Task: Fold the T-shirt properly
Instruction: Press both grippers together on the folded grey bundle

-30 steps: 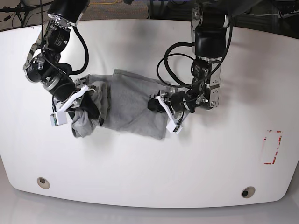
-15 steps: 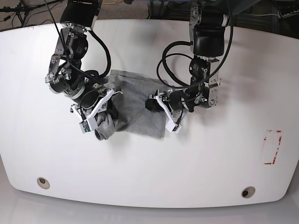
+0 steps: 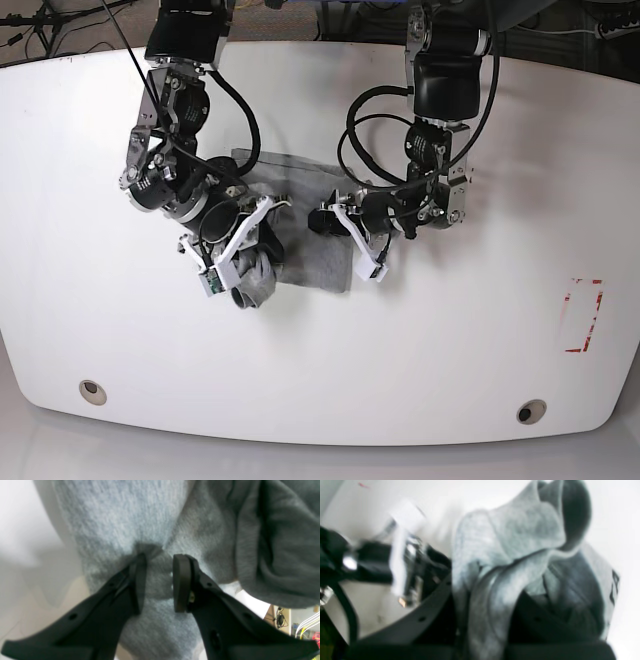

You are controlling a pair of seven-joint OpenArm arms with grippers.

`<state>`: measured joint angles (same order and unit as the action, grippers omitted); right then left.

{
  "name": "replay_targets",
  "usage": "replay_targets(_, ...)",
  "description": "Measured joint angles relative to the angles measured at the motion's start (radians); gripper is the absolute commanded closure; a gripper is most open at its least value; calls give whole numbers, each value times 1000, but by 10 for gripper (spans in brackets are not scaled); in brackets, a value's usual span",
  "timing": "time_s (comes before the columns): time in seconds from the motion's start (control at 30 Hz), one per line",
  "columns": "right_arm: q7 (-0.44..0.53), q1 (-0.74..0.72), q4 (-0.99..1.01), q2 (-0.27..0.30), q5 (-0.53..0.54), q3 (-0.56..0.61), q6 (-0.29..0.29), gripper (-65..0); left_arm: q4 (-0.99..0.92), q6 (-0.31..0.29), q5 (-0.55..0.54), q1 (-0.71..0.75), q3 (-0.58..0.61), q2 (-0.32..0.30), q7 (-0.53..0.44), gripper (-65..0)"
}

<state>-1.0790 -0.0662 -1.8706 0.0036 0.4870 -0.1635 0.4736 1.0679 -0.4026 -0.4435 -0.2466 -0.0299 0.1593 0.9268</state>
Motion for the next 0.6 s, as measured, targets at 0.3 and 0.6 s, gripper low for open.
replay_targets(0.3,81,-7,110,-26,-49,51,-3,-8,0,1,-3,0,0,0,3,-194)
replay_targets(0.6,137,-10,186,-34,-74,107,-3,-289,0,0,-4,1,0,0,3,-196)
